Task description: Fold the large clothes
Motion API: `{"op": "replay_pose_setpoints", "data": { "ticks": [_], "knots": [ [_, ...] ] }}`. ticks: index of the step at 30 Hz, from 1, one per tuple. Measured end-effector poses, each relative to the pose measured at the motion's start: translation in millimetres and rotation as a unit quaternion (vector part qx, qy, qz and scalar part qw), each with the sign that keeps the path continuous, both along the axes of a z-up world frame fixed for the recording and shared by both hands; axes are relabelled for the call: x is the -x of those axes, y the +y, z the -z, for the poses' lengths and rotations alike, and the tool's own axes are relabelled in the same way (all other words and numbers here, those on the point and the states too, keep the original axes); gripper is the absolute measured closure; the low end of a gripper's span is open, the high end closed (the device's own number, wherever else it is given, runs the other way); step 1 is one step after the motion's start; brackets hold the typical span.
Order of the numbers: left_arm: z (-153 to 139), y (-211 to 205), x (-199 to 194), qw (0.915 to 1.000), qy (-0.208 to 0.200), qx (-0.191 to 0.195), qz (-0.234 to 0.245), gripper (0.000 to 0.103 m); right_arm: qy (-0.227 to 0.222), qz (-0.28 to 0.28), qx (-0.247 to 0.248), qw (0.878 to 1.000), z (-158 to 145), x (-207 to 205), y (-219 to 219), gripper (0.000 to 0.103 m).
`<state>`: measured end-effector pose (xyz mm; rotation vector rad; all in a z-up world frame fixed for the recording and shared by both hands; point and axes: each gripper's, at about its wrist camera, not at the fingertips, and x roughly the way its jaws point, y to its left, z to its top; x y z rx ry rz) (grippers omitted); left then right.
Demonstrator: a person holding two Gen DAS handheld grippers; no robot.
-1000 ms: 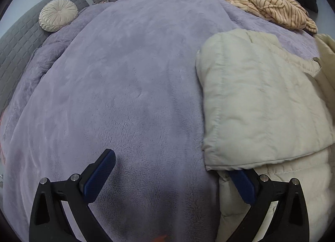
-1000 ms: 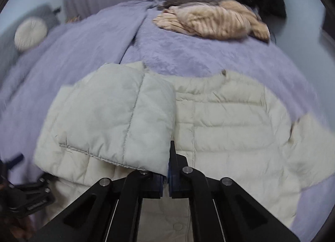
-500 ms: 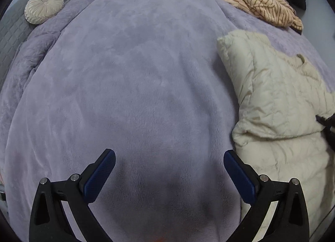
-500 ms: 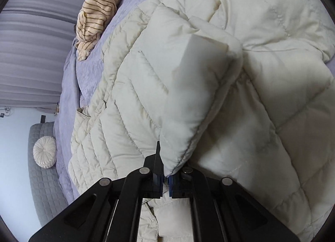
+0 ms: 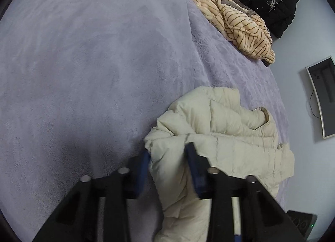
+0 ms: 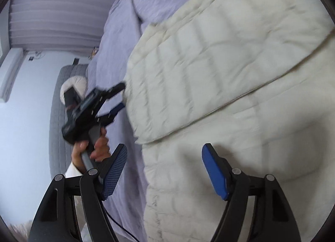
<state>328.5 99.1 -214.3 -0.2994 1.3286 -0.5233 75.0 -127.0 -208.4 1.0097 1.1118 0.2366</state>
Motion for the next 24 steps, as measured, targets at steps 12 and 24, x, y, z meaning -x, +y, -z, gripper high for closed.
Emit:
{"op": "replay_pose_setpoints", "data": {
  "ticks": [12, 24],
  "knots": [
    [5.3, 1.1, -9.1, 0.9985, -0.020, -0.041, 0.030, 0.083, 0.005, -0.004, -0.051, 0.999, 51.8, -74.7, 116.5, 0.100],
    [-25.9, 22.1, 3.2, 0.9899, -0.090, -0.109, 0.010, 0.082, 0.024, -0.133, 0.025, 0.990, 35.0, -46.6, 139.7, 0.086]
  ]
}}
